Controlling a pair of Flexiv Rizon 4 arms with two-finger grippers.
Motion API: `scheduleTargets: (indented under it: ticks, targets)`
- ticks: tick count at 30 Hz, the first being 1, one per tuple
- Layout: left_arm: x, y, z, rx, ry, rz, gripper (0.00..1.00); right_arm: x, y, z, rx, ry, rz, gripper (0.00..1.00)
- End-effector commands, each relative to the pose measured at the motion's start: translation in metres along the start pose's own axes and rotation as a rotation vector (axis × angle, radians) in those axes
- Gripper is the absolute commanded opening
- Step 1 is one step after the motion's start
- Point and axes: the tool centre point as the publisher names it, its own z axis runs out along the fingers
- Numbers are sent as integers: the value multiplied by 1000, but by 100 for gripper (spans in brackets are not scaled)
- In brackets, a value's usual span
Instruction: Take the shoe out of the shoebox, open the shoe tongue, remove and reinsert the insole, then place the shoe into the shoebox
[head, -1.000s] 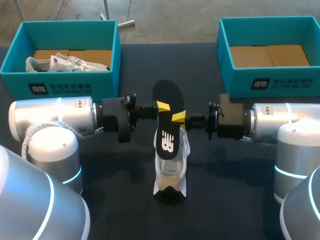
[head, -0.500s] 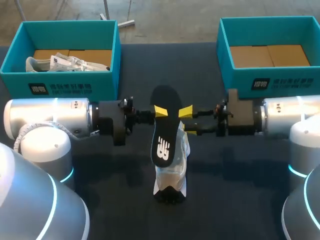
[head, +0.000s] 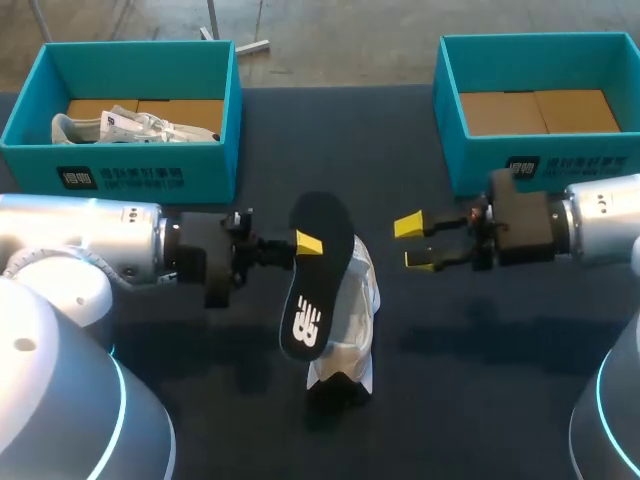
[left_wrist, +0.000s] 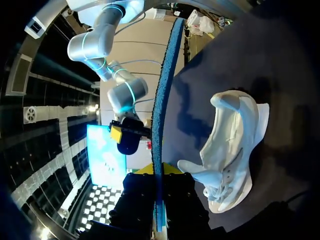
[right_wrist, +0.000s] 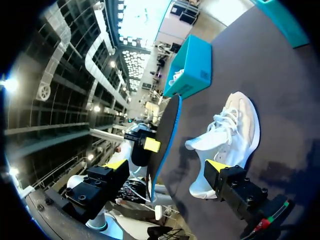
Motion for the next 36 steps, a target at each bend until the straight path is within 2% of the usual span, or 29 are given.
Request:
scheduleTargets:
  ticks: [1,4,7,12,16,21,24,36]
  targets:
    - [-1,-2,-2,-1,3,0,0,2,-2,-3,-1,-5,1,100]
    - [-1,-2,-2,-1,3,0,0,2,-2,-3,-1,-5,1,100]
    - [7,-22,10,37,27,-45,0,9,1,-7,128,-127,-51,100]
    - [10,-46,10,65,62,-65,0,8,-8,-24,297,-223,-99,100]
    - [13,-63,6,60,71,-85,0,5,-15,-38,446,-278,-140,100]
    - [15,-83,0,49,71,-98,0,4,-24,-52,585,-355,-221,100]
    - [18,-95,-4,97,54,-125,0,-3,-35,-59,724,-365,-351,100]
    - [18,-95,-4,97,54,-125,0,-3,-35,-59,724,-365,-351,100]
